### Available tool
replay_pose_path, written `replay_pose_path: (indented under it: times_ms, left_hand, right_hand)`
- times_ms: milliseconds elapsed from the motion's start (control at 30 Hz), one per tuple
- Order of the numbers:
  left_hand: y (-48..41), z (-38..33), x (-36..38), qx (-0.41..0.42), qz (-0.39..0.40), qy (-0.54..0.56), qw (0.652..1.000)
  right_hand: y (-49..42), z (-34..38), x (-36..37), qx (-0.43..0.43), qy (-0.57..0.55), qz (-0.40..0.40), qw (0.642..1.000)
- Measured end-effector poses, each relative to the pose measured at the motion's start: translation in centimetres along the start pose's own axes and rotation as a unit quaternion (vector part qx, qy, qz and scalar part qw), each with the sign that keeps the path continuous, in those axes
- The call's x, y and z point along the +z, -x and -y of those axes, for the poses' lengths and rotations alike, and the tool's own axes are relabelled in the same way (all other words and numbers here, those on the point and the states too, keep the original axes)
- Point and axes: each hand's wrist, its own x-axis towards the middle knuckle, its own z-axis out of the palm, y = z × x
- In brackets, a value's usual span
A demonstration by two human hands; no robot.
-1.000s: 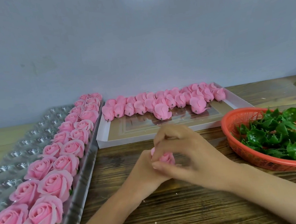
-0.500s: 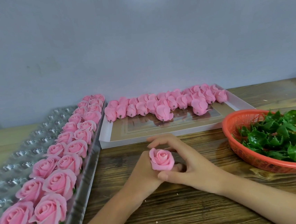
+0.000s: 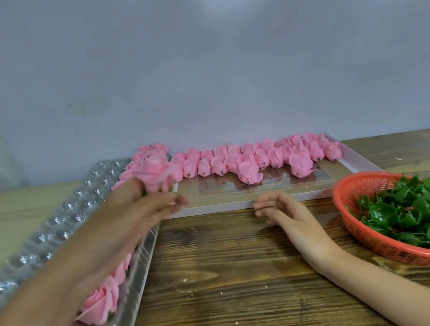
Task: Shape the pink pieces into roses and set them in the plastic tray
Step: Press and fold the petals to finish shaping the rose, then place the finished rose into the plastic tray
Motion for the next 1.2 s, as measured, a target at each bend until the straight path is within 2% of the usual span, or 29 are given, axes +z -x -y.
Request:
replay_pose_path:
  times_ms: [133,233,533,800,1100,1200]
  left_hand:
    - [0.2,-1.0,-7.5,0.041,-0.059,-0.094,0.993]
    - [-0.9,-0.9,-11.8,0.047,-0.123,-0.186,0.974]
    - [-11.1,-0.5,-16.0,0.011,-0.232,-0.229,0.945]
    - [-18.6,3.8,-16.4,-0.015,-0.252,-0.305,0.918]
    - [-22.9,7.2,-17.7,-0.024,-0.208,-0.447,0.870]
    - [-23.4,7.5,-17.8,-0.023,-0.202,-0.459,0.865]
  right_hand:
    - [0.0,0.0,0.0,-0.002,0.012,0.008,1.000]
    - [0.1,0.2,0.1,-0.002,0.018,0.013,1.000]
    - [0.3,0.3,0.1,-0.008,0.043,0.014,0.999]
    - [-0.1,-0.3,-0.1,-0.029,0.032,0.022,0.999]
    - [-0.5,-0.6,-0.2,-0.023,0.027,0.053,0.998]
    - [-0.5,-0.6,-0.3,-0.024,0.034,0.057,0.998]
